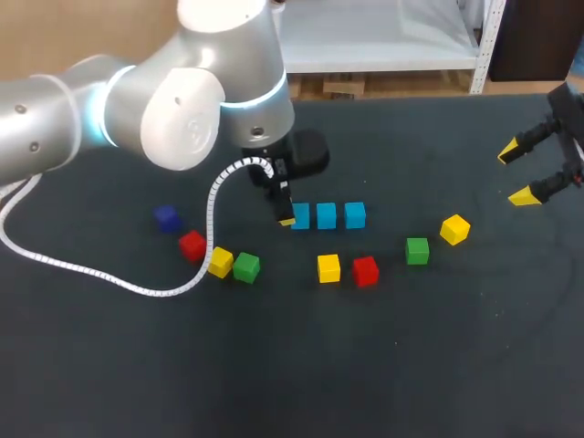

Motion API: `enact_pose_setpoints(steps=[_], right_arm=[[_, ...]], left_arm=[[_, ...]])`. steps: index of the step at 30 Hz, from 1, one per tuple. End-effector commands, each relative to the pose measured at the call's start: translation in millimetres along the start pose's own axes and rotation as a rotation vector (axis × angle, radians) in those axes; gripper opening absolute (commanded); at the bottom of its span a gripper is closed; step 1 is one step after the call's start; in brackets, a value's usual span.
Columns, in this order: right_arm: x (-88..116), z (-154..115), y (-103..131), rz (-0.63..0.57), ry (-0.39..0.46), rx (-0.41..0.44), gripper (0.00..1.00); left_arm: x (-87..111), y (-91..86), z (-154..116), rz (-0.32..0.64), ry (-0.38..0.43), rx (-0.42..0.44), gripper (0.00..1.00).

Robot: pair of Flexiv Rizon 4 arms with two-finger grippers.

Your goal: Place the blue cubes, place green cubes on the blue cubes, place the yellow cubes on the green cubes, then place the red cubes on the yellow cubes, and place purple cube on the red cubes.

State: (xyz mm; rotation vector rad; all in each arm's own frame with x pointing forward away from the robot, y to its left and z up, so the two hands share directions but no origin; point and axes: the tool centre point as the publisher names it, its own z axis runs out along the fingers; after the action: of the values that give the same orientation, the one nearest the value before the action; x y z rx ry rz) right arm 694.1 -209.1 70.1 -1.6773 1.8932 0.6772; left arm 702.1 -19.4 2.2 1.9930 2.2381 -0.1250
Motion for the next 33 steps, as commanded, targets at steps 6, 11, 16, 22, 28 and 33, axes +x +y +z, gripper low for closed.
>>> enact_pose_setpoints(steps=[6,11,16,22,28,33], right_arm=[[0.2,0.3,-0.1,-0.001,-0.001,0.0,1.0],[0.2,0.3,-0.1,-0.001,-0.001,0.0,1.0],[0.2,0.3,-0.1,-0.001,-0.001,0.0,1.0],[0.2,0.3,-0.1,-0.001,-0.001,0.0,1.0],[0.2,0.3,-0.1,-0.001,-0.001,0.0,1.0],[0.2,0.3,-0.1,-0.001,-0.001,0.0,1.0]], left_arm=[[1.2,-2.1,0.4,-0.003,-0.004,0.003,0.0],[1.3,-2.3,1.0,-0.001,-0.004,0.003,0.0],[1.3,-1.8,1.2,0.001,-0.005,0.001,0.0],[0.9,-0.9,1.7,0.003,-0.008,-0.002,0.0],[0.9,-0.6,1.7,0.002,-0.008,0.0,0.0],[1.6,-0.1,2.7,-0.001,-0.007,0.004,0.0]])
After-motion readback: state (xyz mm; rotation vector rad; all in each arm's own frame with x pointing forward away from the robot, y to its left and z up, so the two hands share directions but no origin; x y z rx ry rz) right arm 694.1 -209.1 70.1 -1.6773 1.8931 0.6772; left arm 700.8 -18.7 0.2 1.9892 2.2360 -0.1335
